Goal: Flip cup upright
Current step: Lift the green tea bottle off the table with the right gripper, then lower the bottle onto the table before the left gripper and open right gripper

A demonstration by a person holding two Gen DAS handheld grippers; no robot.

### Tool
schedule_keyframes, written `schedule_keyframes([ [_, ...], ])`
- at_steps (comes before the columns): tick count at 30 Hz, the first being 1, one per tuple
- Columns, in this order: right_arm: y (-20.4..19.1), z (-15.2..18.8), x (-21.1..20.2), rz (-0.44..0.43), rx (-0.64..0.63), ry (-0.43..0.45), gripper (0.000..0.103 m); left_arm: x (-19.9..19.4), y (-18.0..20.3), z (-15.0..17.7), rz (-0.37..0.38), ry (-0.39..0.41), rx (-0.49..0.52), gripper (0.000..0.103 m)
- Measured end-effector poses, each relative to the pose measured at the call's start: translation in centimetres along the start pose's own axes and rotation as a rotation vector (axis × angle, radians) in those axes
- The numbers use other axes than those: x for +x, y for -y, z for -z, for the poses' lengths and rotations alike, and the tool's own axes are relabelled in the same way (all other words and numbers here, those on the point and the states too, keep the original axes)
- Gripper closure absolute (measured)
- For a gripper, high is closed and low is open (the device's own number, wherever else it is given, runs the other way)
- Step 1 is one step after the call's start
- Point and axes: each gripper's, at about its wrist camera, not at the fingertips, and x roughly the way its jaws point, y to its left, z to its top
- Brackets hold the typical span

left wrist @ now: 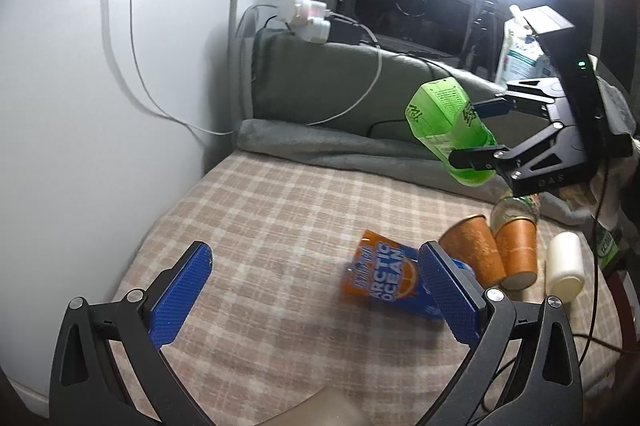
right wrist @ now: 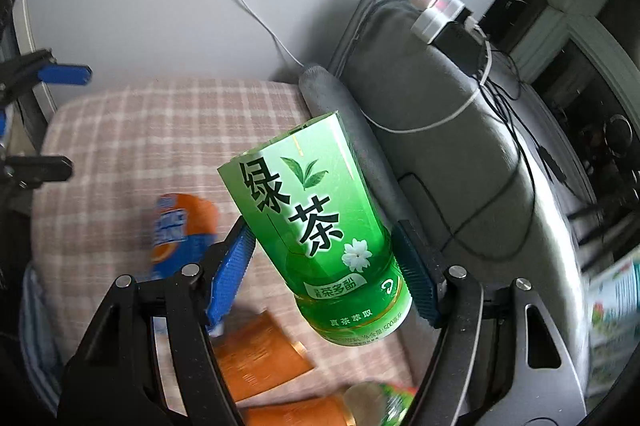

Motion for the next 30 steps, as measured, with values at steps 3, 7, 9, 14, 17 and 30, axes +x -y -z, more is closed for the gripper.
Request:
schedule_keyframes([
  [3,-0.6,1.6,-3.0,-0.014,0.080,0.023,0.030,-0.8,0.6,0.3,0.017,0.009,0.013,0.001],
  [7,-1.7,3.9,-6.1,-0.034,0.237,0.047,0.030,-1.6,1.5,0.7,0.038,0.018,0.038,0.001],
  [9,-2.0,5.4,-7.6,-0.053,0.317,0.056,0.030,-2.0,1.9,1.0,0.052,0.020,0.049,0.001],
  [14,-4.4,9.3,-9.9,-0.129,0.550,0.072,0.030,-2.7,3.2,1.5,0.085,0.020,0.081,0.001],
  [17,-5.6,11.7,-9.7,-0.227,0.702,0.049,0.030,-2.7,4.0,1.9,0.109,0.010,0.097,0.001],
  [30,-6.4,21.4,-4.6,-0.425,1.279,-0.035,0.030,-2.1,7.4,2.9,0.194,-0.044,0.148,0.001],
])
